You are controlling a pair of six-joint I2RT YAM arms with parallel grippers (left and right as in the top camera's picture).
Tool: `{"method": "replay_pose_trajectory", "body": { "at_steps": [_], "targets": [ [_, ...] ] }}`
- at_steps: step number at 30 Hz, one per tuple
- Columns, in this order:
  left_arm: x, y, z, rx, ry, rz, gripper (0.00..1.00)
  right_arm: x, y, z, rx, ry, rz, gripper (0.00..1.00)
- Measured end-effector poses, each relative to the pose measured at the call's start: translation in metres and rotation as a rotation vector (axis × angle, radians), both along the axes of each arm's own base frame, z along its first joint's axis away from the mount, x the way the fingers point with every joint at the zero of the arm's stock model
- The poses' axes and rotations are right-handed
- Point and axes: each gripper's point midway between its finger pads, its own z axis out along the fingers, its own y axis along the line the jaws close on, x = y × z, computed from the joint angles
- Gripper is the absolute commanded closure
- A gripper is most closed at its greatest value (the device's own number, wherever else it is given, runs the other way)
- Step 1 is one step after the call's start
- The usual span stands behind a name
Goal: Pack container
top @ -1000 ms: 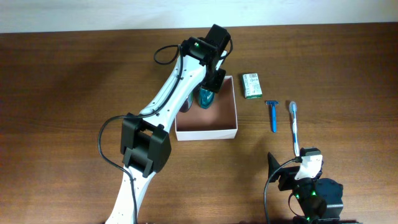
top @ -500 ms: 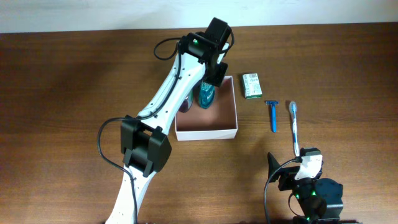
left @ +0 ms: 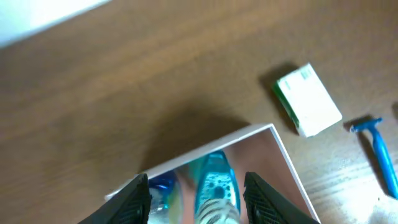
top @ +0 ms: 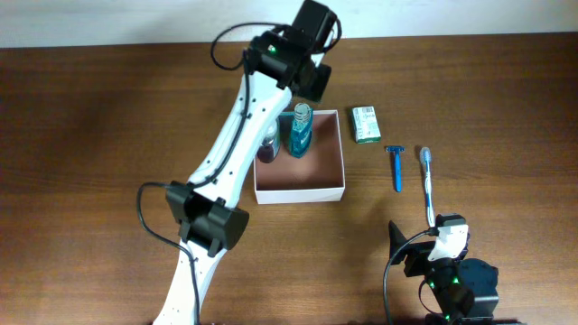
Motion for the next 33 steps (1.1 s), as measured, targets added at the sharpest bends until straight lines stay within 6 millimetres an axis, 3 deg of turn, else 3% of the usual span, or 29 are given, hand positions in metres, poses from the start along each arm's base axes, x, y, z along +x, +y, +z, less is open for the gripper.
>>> {"method": "replay_pose_trajectory", "body": {
  "at_steps": [2, 9, 12, 16, 25, 33],
  "targets": [
    [-0.003, 0.009, 0.016, 0.018, -0.026, 0.015, 0.23, 0.0, 0.0, 0.0, 0.0, 0.0, 0.0, 0.01],
    [-0.012, 0.062, 0.052, 0.074, -0.057, 0.123, 0.13, 0.0, 0.0, 0.0, 0.0, 0.0, 0.0, 0.01],
    [-0.014, 0.095, 0.065, 0.074, -0.063, 0.202, 0.01, 0.0, 0.0, 0.0, 0.0, 0.0, 0.0, 0.01],
    [-0.005, 0.133, 0.078, 0.046, -0.096, 0.304, 0.01, 0.0, 0.0, 0.0, 0.0, 0.0, 0.0, 0.01],
    [0.009, 0.201, 0.076, 0.047, -0.083, 0.455, 0.01, 0.0, 0.0, 0.0, 0.0, 0.0, 0.0, 0.01],
    [0.013, 0.273, 0.048, 0.076, 0.01, 0.62, 0.01, 0.0, 0.0, 0.0, -0.001, 0.0, 0.0, 0.01]
  ]
}}
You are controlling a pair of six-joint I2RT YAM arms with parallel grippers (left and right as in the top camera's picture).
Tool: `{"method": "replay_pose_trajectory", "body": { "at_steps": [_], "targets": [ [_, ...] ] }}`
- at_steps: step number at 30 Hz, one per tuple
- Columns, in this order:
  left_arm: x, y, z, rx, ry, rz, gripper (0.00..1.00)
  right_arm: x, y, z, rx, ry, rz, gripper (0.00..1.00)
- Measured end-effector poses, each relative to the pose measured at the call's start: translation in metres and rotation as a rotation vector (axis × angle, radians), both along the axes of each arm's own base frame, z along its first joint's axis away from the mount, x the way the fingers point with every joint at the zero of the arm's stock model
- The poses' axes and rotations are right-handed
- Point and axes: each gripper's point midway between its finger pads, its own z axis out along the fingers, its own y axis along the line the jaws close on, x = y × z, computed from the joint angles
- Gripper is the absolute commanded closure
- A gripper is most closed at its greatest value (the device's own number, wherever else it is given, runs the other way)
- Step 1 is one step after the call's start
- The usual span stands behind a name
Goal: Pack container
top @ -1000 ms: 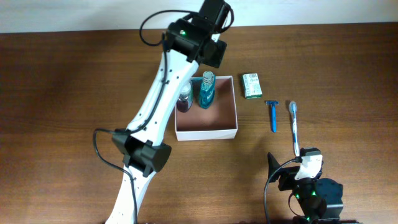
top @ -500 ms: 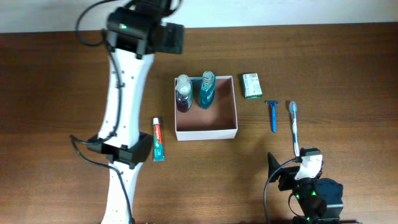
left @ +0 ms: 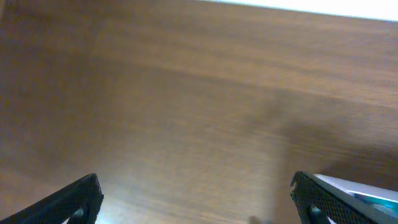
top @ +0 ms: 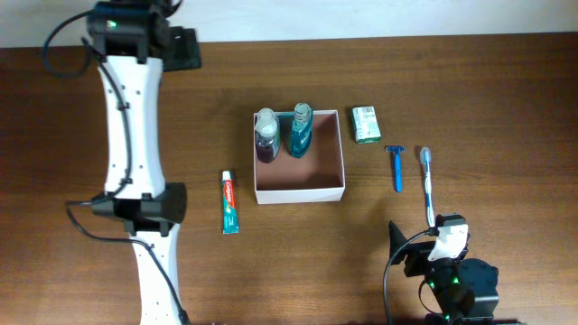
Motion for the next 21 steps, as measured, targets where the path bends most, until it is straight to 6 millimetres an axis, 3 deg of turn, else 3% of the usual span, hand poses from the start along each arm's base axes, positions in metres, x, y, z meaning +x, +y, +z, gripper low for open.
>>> {"method": "replay_pose_trajectory", "body": {
  "at_steps": [13, 21],
  "targets": [
    [-0.018, 0.09, -0.067, -0.035, 0.202, 0.263, 0.01, 0.0, 0.0, 0.0, 0.0, 0.0, 0.0, 0.01],
    [-0.023, 0.097, -0.077, -0.042, 0.235, 0.296, 0.01, 0.0, 0.0, 0.0, 0.0, 0.0, 0.0, 0.01]
  ]
}}
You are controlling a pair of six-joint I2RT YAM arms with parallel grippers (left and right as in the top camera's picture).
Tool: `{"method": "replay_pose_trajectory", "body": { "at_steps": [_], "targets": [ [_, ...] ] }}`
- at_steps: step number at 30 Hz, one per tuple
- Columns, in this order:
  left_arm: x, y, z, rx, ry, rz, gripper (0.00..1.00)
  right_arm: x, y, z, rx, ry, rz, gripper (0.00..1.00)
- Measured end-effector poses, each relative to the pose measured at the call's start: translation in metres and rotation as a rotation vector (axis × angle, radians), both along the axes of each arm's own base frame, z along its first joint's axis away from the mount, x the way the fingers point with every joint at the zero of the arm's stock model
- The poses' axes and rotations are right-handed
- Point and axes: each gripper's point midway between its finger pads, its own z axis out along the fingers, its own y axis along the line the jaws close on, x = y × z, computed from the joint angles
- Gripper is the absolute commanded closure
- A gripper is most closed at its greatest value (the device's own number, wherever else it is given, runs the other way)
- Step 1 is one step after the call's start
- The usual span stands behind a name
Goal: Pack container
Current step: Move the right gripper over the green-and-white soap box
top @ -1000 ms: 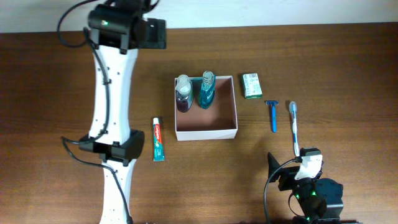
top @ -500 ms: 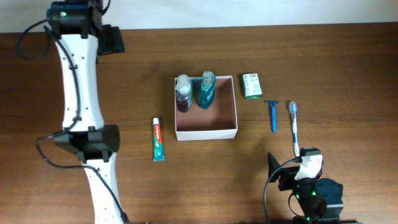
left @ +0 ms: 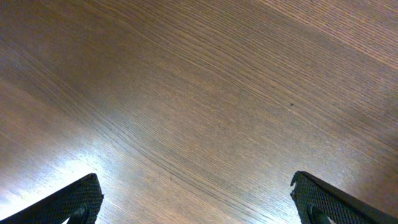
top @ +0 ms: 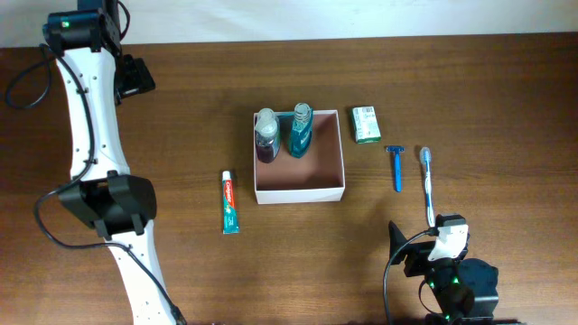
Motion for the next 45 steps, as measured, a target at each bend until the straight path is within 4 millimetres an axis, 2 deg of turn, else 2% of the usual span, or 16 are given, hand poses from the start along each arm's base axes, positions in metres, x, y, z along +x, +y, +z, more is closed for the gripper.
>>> {"method": "replay_pose_trajectory", "body": {
  "at_steps": [5, 11, 14, 20, 26, 29, 32, 34, 38, 41, 45],
  "targets": [
    [0.0, 0.0, 0.0, 0.0, 0.0, 0.0, 0.01, 0.0, 0.005, 0.003, 0.012, -0.012, 0.026, 0.01],
    [0.0, 0.0, 0.0, 0.0, 0.0, 0.0, 0.01, -0.004, 0.029, 0.011, 0.065, -0.038, 0.162, 0.01],
    [0.0, 0.0, 0.0, 0.0, 0.0, -0.001, 0.01, -0.005, 0.044, 0.025, 0.093, -0.095, 0.252, 0.01],
    [0.0, 0.0, 0.0, 0.0, 0.0, 0.0, 0.01, -0.009, 0.067, 0.085, 0.097, -0.341, 0.411, 0.01],
    [0.0, 0.0, 0.0, 0.0, 0.0, 0.0, 0.01, -0.018, 0.069, 0.148, 0.07, -0.466, 0.432, 0.01],
    [0.0, 0.0, 0.0, -0.001, 0.0, 0.0, 0.01, -0.016, 0.069, 0.181, 0.046, -0.471, 0.437, 0.01],
    [0.0, 0.0, 0.0, 0.0, 0.001, 0.0, 0.01, 0.0, 0.068, 0.199, 0.017, -0.362, 0.438, 0.01],
    [0.0, 0.0, 0.0, 0.0, 0.001, 0.0, 0.01, 0.017, 0.066, 0.204, -0.002, -0.236, 0.435, 0.01],
    [0.0, 0.0, 0.0, -0.001, 0.001, 0.002, 0.01, 0.055, 0.063, 0.205, -0.013, 0.015, 0.438, 0.02],
    [0.0, 0.0, 0.0, 0.0, 0.0, 0.003, 0.01, 0.085, 0.063, 0.199, 0.003, 0.191, 0.445, 0.02],
    [0.0, 0.0, 0.0, -0.001, 0.001, 0.002, 0.01, 0.116, 0.062, 0.189, 0.02, 0.327, 0.445, 0.02]
  ]
}}
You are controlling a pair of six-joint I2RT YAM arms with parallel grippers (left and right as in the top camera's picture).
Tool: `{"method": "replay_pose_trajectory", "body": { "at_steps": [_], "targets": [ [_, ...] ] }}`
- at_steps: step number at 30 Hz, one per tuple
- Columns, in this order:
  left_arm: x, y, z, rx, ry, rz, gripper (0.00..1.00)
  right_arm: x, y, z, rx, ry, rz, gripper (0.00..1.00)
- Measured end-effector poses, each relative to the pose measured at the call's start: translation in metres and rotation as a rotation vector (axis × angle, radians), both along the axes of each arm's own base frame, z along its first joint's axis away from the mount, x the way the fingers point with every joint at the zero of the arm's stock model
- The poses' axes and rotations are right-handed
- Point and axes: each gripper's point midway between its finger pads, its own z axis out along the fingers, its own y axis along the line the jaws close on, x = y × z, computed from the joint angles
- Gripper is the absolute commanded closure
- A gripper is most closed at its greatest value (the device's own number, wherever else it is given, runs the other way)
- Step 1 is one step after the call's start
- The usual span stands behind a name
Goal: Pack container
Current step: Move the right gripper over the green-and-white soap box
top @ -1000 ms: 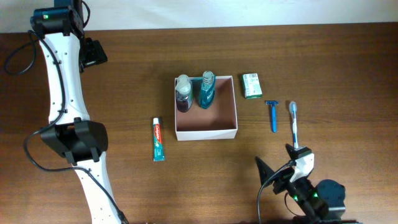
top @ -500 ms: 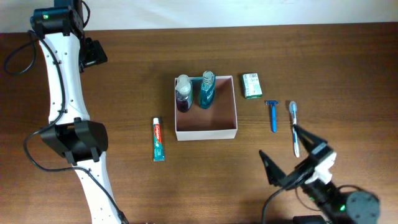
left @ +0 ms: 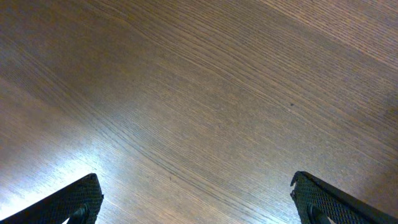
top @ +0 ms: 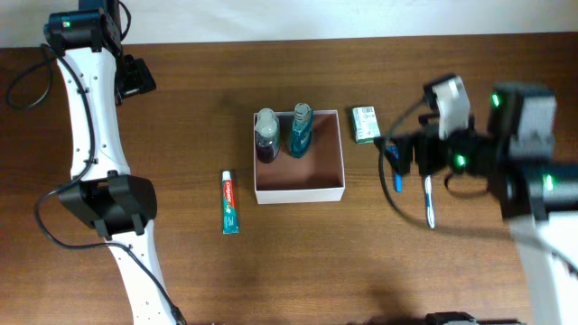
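Note:
An open white box sits mid-table with a purple-liquid bottle and a teal bottle standing at its far edge. Left of the box lies a toothpaste tube. On its right lie a green soap box, a blue razor and a toothbrush. My right gripper hovers over the razor's head; its jaws are hard to read from above. My left gripper is at the far left corner. In the left wrist view it stands wide open over bare wood.
The left arm runs along the table's left side. The right arm reaches in from the right over the toothbrush. The white wall edge borders the table at the back.
My right arm was folded at the front right edge; it now stretches in from the right with its gripper above the razor. The left arm and all objects are unchanged.
My left gripper was open over the teal bottle in the box. Then it was away at the far left, wide open, with the toothpaste uncovered beside the box. It stayed at the far left corner. Now the right arm is over the razor.

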Motion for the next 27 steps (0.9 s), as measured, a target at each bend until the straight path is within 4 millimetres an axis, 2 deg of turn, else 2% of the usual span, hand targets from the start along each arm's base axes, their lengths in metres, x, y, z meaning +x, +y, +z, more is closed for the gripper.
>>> {"method": "replay_pose_trajectory", "body": {
  "at_steps": [6, 10, 15, 18, 27],
  "targets": [
    [0.0, 0.0, 0.0, 0.0, 0.0, 0.0, 0.01, 0.049, -0.015, -0.009, -0.087, 0.133, -0.057, 0.01],
    [0.0, 0.0, 0.0, 0.0, 0.0, 0.0, 0.01, 0.075, -0.021, -0.03, -0.121, 0.189, -0.076, 0.01],
    [0.0, 0.0, 0.0, 0.0, 0.0, 0.0, 0.01, 0.091, -0.024, -0.072, -0.142, 0.291, -0.082, 0.02],
    [0.0, 0.0, 0.0, 0.0, 0.0, 0.0, 0.01, 0.108, -0.025, -0.093, -0.149, 0.308, -0.086, 0.01],
    [0.0, 0.0, 0.0, 0.0, 0.0, 0.0, 0.01, 0.132, -0.036, -0.138, -0.194, 0.365, -0.135, 0.02]
  ]
}}
